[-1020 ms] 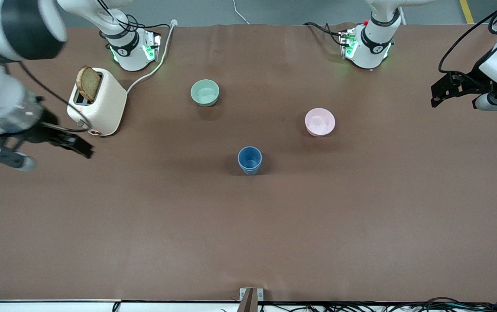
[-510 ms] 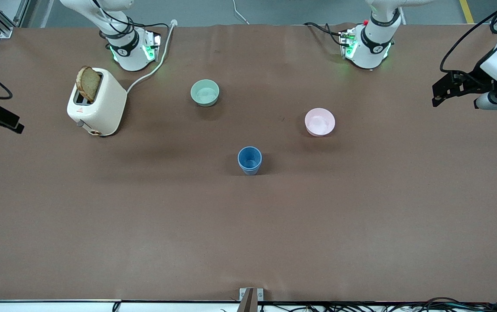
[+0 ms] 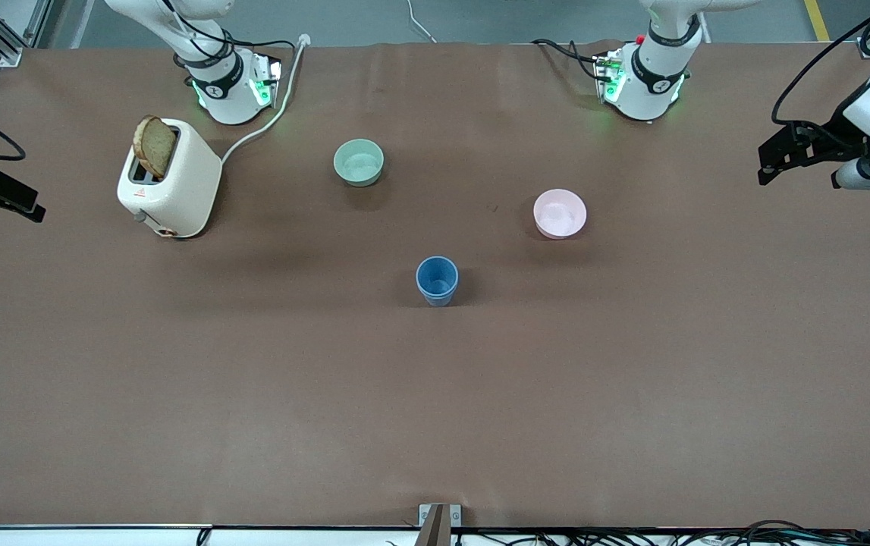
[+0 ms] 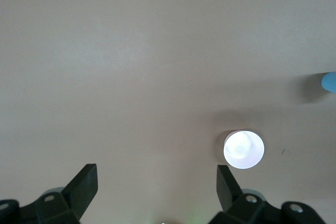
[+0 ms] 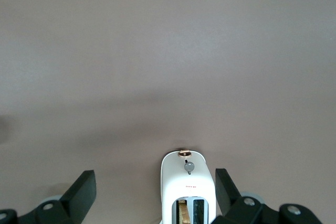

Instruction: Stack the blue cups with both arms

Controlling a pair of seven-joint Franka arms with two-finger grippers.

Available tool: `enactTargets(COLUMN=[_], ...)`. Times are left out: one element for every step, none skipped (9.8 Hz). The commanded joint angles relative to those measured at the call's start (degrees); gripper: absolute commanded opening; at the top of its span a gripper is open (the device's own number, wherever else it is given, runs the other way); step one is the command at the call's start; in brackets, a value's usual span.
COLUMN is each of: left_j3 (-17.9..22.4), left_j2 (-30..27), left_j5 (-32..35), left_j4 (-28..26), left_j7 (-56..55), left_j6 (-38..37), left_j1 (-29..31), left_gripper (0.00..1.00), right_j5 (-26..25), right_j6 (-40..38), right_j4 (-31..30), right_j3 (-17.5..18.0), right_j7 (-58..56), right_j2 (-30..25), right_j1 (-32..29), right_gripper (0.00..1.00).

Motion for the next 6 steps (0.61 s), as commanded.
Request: enactTargets(left_j3=[-0.1,-0.1,-0.1,0.0,0.1,0.1], left_j2=[0.3,0.4,0.4,0.3,0.4,0.4], left_j5=[0.4,0.4,0.4,0.4,0.4,0.4], left_j4=[-0.5,-0.5,-0.4,-0.3,0.4,0.4], left_j7=[0.8,0.6,0.3,0.2,0.4,0.5], left_j6=[-1.1,-1.1,-1.1,-1.0,-1.0,-1.0], left_j1=[0.2,0.2,0.1,0.2,0.2,0.2], left_gripper=[1.0,1.0,1.0,1.0,1.0,1.0], right_j5=[2.1,2.1,2.1,2.0,2.0,2.0], right_j6=[0.7,0.7,0.7,0.6,0.6,0.6], right_j4=[-1.5,-1.5,-1.5,-1.5,-1.5,-1.5], right_j3=[1.0,1.0,1.0,1.0,1.0,1.0], right_j7=[-1.9,-2.0,-2.0,-2.0,-2.0,-2.0], right_j2=[-1.3,-1.3,-1.3,-1.3,-1.3,-1.3], right_j1=[-2.5,-2.5,-2.5,-2.5,-2.5,-2.5], right_gripper=[1.0,1.0,1.0,1.0,1.0,1.0])
